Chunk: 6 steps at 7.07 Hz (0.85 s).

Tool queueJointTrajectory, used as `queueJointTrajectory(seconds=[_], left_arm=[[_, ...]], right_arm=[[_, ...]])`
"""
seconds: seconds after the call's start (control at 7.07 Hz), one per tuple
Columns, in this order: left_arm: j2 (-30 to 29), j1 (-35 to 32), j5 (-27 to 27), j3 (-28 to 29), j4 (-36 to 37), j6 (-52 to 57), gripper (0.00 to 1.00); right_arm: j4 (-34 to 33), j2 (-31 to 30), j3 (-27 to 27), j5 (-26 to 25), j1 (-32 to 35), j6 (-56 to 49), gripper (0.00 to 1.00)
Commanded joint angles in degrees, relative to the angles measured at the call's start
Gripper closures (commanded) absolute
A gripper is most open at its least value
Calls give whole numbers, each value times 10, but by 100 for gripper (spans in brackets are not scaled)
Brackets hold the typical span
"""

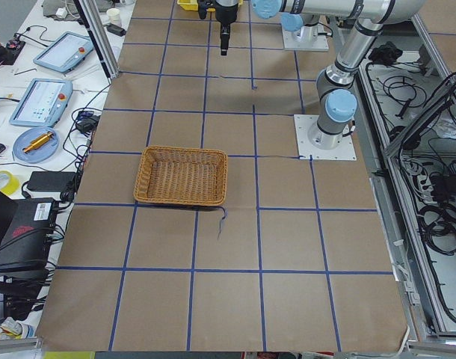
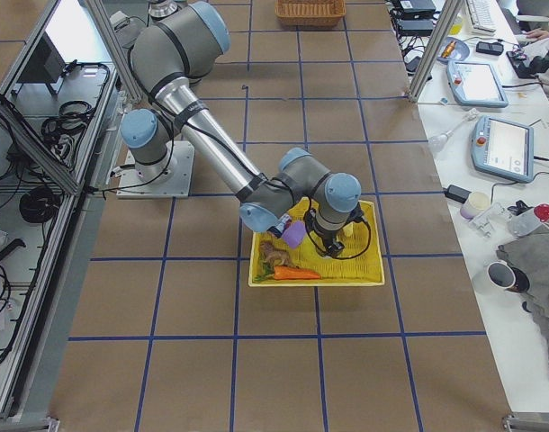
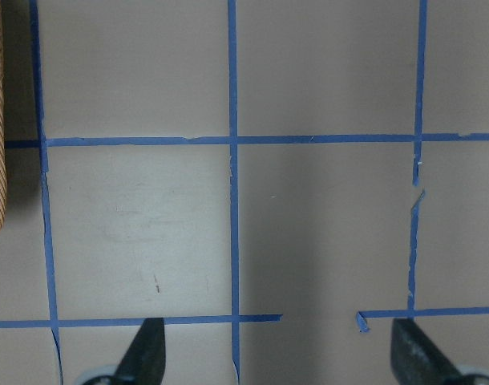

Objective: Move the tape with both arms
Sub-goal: 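Reach the right gripper down into the yellow crate over the tape roll, then grasp the clear tape roll with the right gripper and lift it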

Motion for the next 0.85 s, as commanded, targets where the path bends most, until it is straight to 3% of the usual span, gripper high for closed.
queueJointTrajectory(seconds=[0.0,0.14,0.28,0.71], left_arm=[[0,1,0,0,0,0,0],[0,1,0,1,0,0,0],[0,1,0,0,0,0,0],[0,0,1,0,0,0,0]], right_arm=[[4,2,2,0,0,3,16],[7,1,2,2,0,28,31],[12,-1,2,33,0,95,36],[43,-3,4,32,0,109,36]])
